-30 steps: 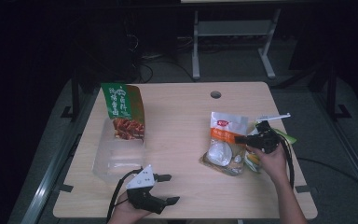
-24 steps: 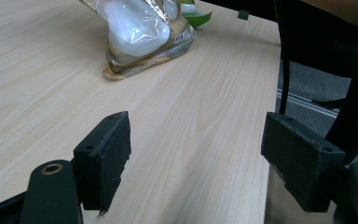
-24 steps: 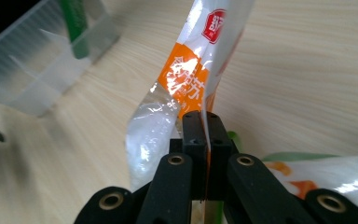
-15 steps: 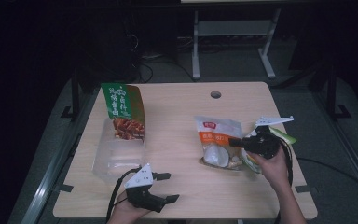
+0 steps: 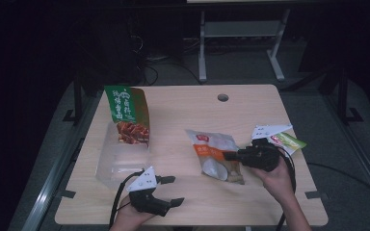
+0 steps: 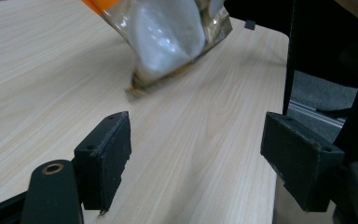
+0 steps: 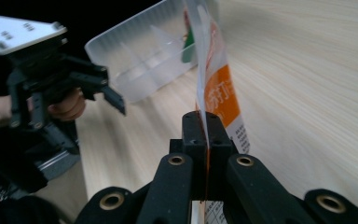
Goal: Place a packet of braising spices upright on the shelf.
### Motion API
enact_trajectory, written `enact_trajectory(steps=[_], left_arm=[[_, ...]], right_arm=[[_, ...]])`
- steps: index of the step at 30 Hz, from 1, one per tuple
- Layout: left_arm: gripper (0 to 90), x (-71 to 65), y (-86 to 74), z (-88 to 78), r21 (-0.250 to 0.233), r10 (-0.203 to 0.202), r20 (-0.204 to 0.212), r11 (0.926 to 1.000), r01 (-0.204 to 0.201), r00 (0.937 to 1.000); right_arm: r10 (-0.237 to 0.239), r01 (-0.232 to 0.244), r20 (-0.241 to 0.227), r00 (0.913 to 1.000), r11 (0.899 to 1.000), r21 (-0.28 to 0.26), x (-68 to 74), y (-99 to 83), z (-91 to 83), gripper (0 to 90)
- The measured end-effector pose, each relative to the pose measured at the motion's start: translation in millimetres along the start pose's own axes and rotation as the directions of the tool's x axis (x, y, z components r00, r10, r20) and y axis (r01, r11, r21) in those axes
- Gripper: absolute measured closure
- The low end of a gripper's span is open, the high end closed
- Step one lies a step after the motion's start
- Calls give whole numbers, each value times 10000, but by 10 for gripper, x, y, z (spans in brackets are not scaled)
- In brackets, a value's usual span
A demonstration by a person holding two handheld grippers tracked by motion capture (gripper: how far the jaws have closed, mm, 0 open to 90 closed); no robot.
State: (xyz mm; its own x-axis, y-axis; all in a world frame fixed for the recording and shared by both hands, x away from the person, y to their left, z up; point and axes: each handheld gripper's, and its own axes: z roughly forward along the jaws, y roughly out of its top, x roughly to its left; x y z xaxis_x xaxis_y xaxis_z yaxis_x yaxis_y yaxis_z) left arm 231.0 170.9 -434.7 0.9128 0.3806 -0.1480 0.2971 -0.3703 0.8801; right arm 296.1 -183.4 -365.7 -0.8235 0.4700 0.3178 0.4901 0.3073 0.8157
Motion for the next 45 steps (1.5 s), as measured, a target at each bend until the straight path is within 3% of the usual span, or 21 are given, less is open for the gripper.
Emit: enact_trajectory(steps=[7, 12, 18, 22, 24, 26, 27, 31, 38, 45], left_arm=[[262, 15, 46, 34, -43, -62, 45, 10000, 62, 10000], [297, 52, 96, 85, 52, -21, 323, 10000, 20, 9995], [329, 100, 123, 131, 0, -318, 452, 9995, 319, 9985], [446, 119, 130, 144, -276, -658, 746, 9973, 680, 9950], [586, 107, 121, 138, -534, -654, 840, 9961, 700, 9943], [707, 80, 120, 132, -462, -645, 949, 9965, 691, 9934], [769, 63, 120, 128, -441, -574, 808, 9972, 611, 9951], [860, 66, 123, 106, -403, -638, 222, 9971, 646, 9977], [891, 57, 124, 87, -234, -522, -617, 9984, 508, 9967], [891, 81, 103, 85, -147, -675, -1012, 9977, 663, 9926]], right_arm=[[-200, 194, -805, 9966, 9998, -72, 94, 20, 62, 900], [-554, 563, -1424, 9883, 9984, 25, 175, 27, 108, 900], [-757, 759, -2335, 9694, 9971, -78, 272, 60, 139, 900], [-934, 977, -2752, 9569, 9952, 20, 341, 68, 211, 900], [-1010, 1089, -2849, 9532, 9940, 121, 372, 66, 257, 900], [-1021, 1149, -2931, 9506, 9930, 267, 389, 61, 302, 900], [-1074, 1212, -2899, 9510, 9922, 299, 390, 55, 322, 900], [-906, 1013, -2869, 9537, 9946, 229, 363, 23, 363, 899], [-1001, 1084, -2136, 9718, 9937, 271, 323, -25, 415, 896], [-1226, 1317, -1307, 9838, 9892, 639, 355, -76, 486, 882]])
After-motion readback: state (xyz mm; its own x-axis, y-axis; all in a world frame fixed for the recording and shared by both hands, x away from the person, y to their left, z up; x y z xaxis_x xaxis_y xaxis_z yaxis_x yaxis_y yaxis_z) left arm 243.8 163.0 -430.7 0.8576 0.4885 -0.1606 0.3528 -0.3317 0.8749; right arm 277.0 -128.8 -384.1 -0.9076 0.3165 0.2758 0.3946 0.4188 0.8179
